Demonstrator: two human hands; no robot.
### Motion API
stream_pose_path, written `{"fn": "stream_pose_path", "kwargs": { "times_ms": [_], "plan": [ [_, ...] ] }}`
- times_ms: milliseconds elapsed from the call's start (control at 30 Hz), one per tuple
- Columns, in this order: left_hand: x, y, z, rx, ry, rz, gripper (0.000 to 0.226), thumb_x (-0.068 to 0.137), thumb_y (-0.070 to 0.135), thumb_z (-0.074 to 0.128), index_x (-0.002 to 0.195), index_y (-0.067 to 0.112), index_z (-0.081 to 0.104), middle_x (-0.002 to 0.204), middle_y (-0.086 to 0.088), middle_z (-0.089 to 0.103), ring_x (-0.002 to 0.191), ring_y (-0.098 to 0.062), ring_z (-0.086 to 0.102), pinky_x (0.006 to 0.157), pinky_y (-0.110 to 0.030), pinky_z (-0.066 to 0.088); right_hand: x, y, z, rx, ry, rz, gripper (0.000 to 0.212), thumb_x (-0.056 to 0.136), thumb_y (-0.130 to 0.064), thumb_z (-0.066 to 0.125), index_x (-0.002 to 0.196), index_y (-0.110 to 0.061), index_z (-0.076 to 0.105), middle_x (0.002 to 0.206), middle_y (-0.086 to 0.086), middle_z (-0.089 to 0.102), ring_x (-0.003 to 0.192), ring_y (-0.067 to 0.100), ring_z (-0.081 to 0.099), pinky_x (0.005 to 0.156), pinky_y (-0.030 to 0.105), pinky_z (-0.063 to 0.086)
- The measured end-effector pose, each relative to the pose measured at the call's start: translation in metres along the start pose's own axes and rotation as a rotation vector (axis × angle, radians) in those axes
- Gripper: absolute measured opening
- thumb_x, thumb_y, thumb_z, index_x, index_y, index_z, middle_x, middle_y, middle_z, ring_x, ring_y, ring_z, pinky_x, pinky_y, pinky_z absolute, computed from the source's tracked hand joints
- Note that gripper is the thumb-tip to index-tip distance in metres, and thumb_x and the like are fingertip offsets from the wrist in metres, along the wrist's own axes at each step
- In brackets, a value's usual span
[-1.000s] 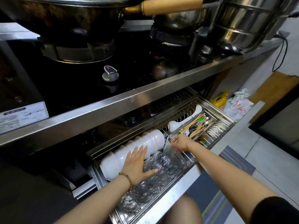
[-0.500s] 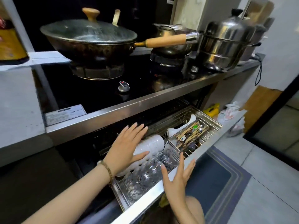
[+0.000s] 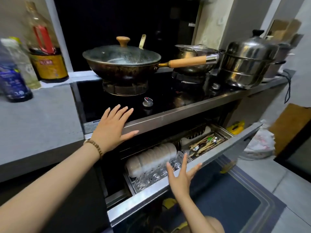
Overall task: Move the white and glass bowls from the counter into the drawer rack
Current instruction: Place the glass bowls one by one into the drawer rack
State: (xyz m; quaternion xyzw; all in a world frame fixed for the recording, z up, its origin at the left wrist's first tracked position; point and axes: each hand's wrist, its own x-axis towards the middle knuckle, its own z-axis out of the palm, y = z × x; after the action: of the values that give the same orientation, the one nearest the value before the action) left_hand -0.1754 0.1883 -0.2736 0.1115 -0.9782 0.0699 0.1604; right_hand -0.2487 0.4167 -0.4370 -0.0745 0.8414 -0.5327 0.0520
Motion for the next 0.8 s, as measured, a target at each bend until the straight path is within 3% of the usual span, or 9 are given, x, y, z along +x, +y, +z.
{"fn": "stream_pose_path", "kwargs": {
  "times_ms": [167, 333, 600, 800],
  "plan": [
    [0.003, 0.000, 0.007, -0.007, -0.096, -0.017, 0.082, 0.081, 0.074, 0.019, 0.149, 0.027, 0.015, 0.156, 0.000, 0.022, 0.144, -0.021, 0.016, 0.118, -0.039, 0.011, 0.026, -0.019, 0.016, -0.018, -0.106, 0.014, 0.084, 0.083, -0.059, 0.054, 0.145, -0.049, -0.001, 0.148, 0.004, -0.043, 0.144, 0.029, -0.022, 0.116, 0.049, 0.012],
    [0.001, -0.001, 0.005, -0.062, -0.098, -0.015, 0.085, 0.080, 0.076, 0.019, 0.149, 0.028, 0.017, 0.157, 0.000, 0.021, 0.144, -0.021, 0.019, 0.118, -0.037, 0.015, 0.051, -0.031, 0.025, 0.021, -0.224, 0.001, 0.083, 0.083, -0.061, 0.052, 0.144, -0.052, -0.004, 0.149, 0.001, -0.041, 0.143, 0.025, -0.024, 0.115, 0.050, 0.009],
    [0.003, -0.001, 0.006, -0.069, -0.080, -0.028, 0.089, 0.076, 0.080, 0.019, 0.148, 0.028, 0.019, 0.155, 0.000, 0.024, 0.143, -0.020, 0.020, 0.116, -0.036, 0.015, 0.079, -0.046, 0.037, 0.047, -0.417, -0.031, 0.085, 0.085, -0.058, 0.052, 0.142, -0.051, -0.011, 0.151, 0.001, -0.036, 0.146, 0.029, -0.011, 0.117, 0.049, 0.012],
    [0.004, -0.001, 0.007, -0.070, -0.084, -0.034, 0.090, 0.075, 0.081, 0.017, 0.148, 0.029, 0.020, 0.155, 0.000, 0.025, 0.142, -0.020, 0.021, 0.115, -0.037, 0.017, 0.078, -0.048, 0.039, 0.119, -0.499, -0.022, 0.094, 0.086, -0.051, 0.056, 0.140, -0.048, -0.021, 0.159, -0.002, -0.017, 0.147, 0.027, -0.002, 0.115, 0.048, 0.013]
  ]
}}
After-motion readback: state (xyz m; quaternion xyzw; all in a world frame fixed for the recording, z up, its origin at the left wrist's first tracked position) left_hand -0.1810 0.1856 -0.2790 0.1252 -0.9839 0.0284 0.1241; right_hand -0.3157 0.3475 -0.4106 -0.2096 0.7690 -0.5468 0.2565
